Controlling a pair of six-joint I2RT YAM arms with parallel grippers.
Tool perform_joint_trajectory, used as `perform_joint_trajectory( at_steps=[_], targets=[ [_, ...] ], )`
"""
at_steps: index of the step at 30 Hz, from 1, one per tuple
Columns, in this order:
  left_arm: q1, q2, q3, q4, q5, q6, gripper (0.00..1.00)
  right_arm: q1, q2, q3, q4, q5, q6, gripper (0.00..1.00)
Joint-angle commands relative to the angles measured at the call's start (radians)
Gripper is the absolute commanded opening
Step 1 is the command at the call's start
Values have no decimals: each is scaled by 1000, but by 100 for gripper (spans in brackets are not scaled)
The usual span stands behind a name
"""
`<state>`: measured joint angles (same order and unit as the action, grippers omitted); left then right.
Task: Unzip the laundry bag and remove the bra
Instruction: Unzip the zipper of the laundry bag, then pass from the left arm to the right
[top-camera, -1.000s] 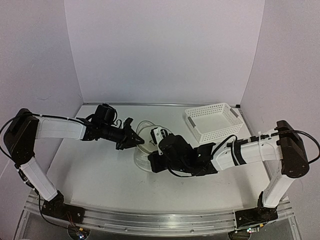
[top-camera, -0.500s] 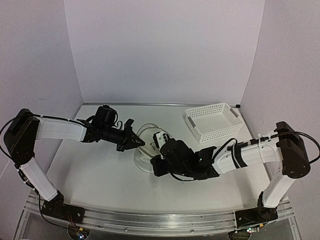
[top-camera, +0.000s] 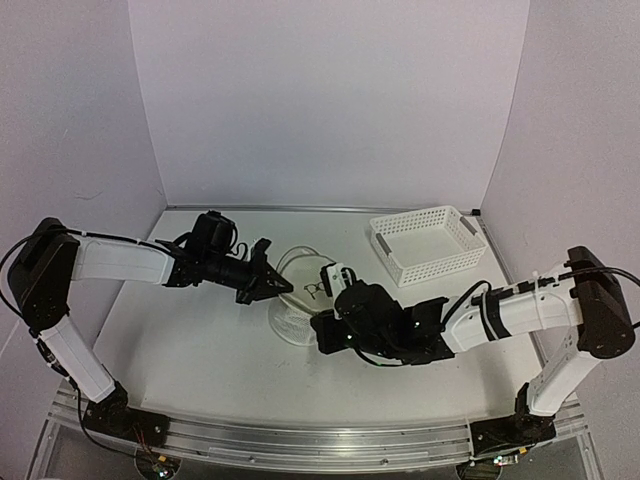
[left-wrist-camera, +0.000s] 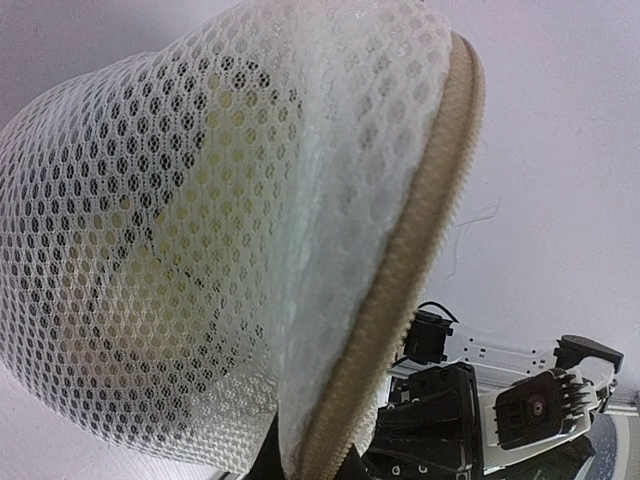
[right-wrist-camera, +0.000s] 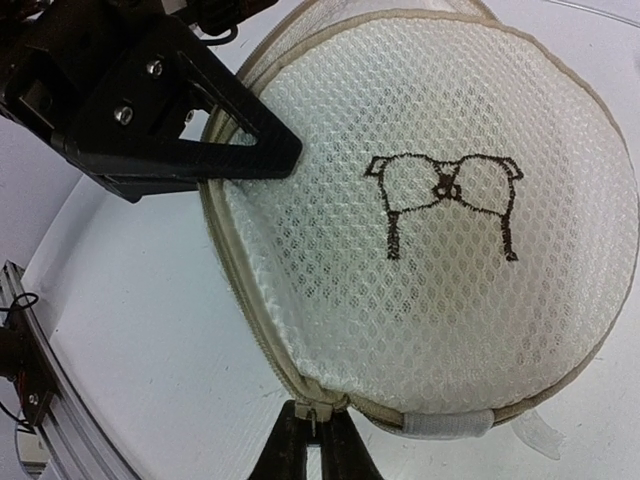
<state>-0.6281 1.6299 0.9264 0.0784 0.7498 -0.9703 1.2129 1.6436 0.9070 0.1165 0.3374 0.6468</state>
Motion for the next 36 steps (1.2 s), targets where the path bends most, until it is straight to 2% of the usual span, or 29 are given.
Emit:
perform_joint_trajectory(
  at_steps=[1,2,6,14,20,30,36],
  targets=[
    [24,-37,2,21,-33,8,0,0,-50,-2,-41,39,-1,21],
    [24,-36,3,20,-32,10,0,0,-52,1,-41,33,-7,28],
    [24,-40,1,21,-29,17,0,0,-69,10,-43,4,-39,43],
    [24,-45,-3,22,-13,55,0,-8,-176,20,-112,12,-112,58],
    [24,-63,-4,24,17,114,0,-94,-215,78,-248,-51,-193,65],
    [24,-97,-1,35,105,258,0,-296,-210,96,-277,-352,-219,79],
    [24,-106,-3,40,147,335,0,-384,-164,133,-255,-538,-207,83]
  ],
)
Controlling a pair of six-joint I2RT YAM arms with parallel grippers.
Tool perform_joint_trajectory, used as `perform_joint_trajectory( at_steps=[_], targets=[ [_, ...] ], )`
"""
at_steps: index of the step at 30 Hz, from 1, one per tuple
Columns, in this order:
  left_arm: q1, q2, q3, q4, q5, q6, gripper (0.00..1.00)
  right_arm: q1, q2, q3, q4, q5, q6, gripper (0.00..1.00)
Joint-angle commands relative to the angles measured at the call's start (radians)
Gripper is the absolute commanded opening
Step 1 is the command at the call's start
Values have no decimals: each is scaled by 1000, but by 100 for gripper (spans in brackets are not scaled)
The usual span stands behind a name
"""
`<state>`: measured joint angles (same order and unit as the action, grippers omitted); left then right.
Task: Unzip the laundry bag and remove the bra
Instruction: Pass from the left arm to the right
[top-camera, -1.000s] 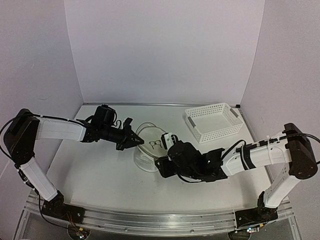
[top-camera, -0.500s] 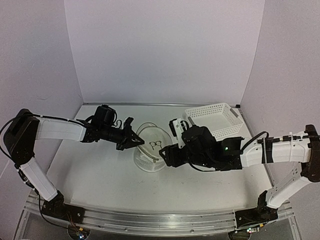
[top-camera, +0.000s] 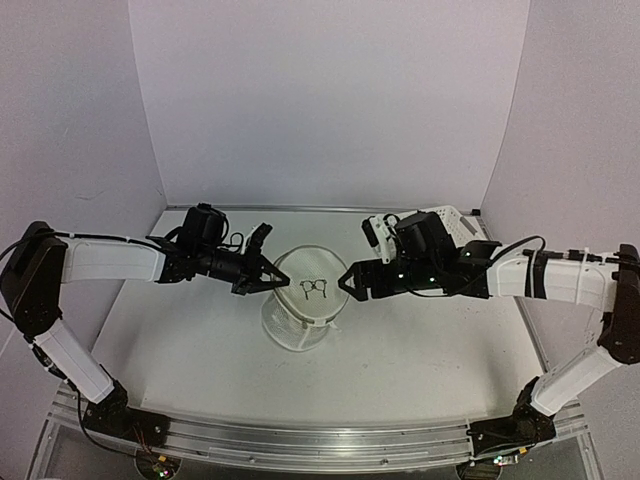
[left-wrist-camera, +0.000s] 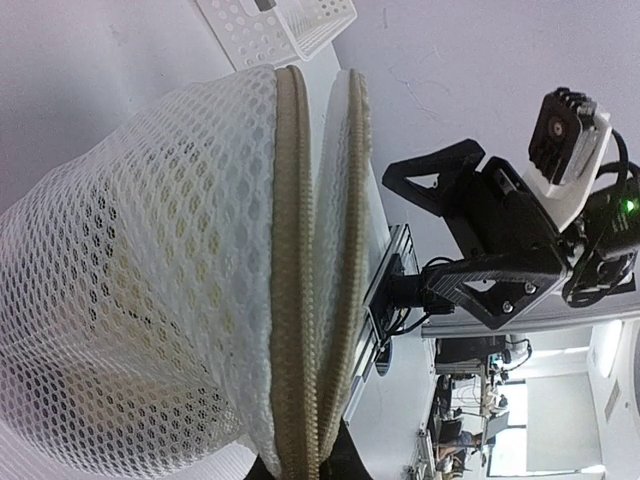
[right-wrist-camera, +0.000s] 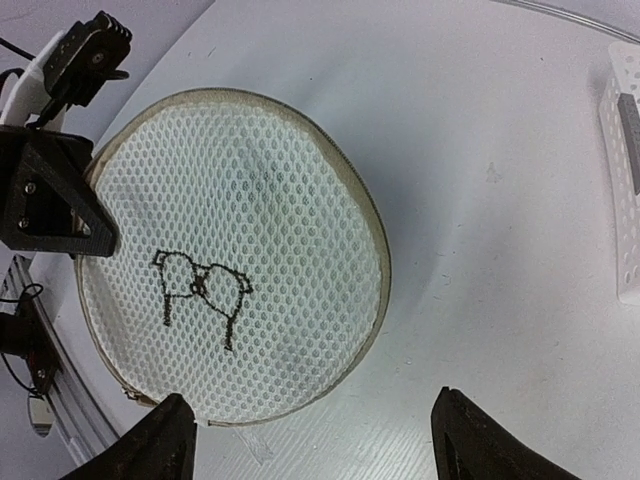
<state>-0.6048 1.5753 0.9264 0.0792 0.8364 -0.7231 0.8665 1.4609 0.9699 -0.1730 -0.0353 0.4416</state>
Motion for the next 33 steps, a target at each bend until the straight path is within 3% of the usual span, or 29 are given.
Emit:
perform_joint_trajectory(
  at_steps=[1,14,21,26,33],
  targets=[
    [0,-54,-2,40,66,99,0,-49,30,77,40,-186,3,84],
    [0,-71,-23,55,122,178,0,-128,191,150,147,-366,36,84],
    [0,-63,-34,61,121,179,0,-130,210,135,238,-510,43,70],
    [0,-45,-34,68,117,180,0,-130,212,118,270,-565,46,49],
    [0,-45,-22,74,118,178,0,-130,199,98,301,-585,47,0]
  ],
)
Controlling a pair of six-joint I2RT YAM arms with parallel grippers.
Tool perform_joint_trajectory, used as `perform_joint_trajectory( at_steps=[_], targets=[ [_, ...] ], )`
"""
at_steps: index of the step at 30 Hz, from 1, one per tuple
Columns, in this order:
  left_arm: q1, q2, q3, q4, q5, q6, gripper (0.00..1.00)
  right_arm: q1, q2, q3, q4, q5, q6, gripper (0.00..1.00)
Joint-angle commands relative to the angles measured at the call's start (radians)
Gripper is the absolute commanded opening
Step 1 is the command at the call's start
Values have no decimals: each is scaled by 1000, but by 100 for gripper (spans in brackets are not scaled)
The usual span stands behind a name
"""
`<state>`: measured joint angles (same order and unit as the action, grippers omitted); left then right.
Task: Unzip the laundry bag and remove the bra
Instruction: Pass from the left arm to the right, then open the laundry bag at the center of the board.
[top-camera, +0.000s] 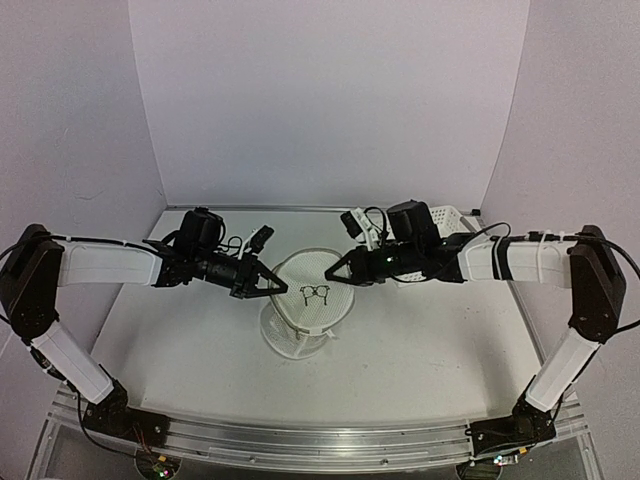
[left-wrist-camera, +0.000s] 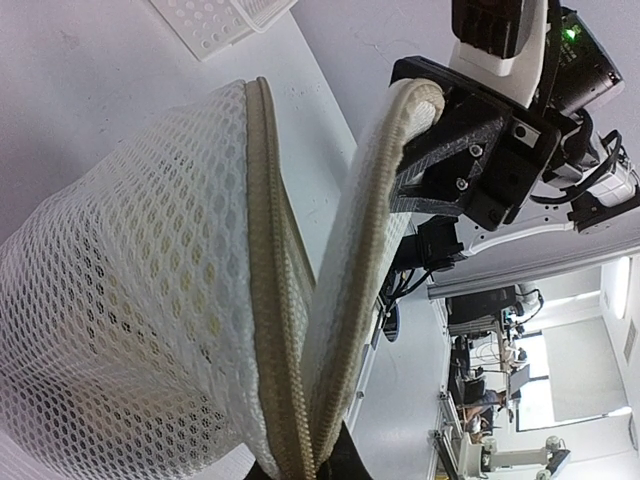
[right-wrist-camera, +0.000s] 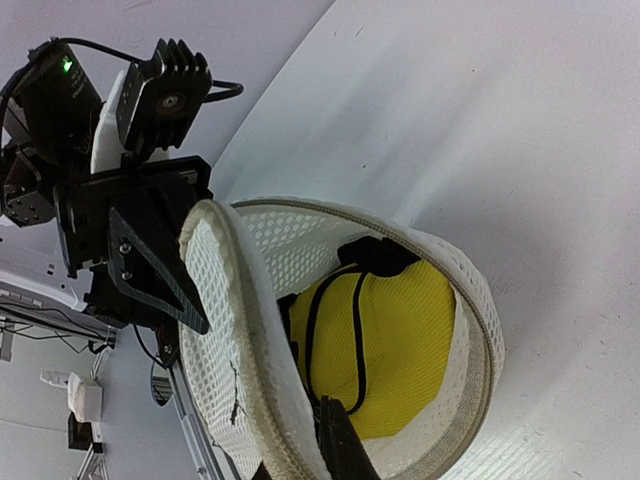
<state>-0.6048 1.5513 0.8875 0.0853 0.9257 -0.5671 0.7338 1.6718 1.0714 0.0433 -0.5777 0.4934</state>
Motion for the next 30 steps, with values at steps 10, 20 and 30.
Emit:
perform_joint_trajectory(
  at_steps=[10,20,30],
  targets=[
    [2,-30,30,73,-29,13,50,3,-91,-62,113,-32,-45,0],
    [37,-73,31,91,-112,-41,69,33,-178,-109,118,23,-113,0],
    [61,-76,-11,143,-147,-110,68,103,-244,-125,116,120,-215,0]
  ],
)
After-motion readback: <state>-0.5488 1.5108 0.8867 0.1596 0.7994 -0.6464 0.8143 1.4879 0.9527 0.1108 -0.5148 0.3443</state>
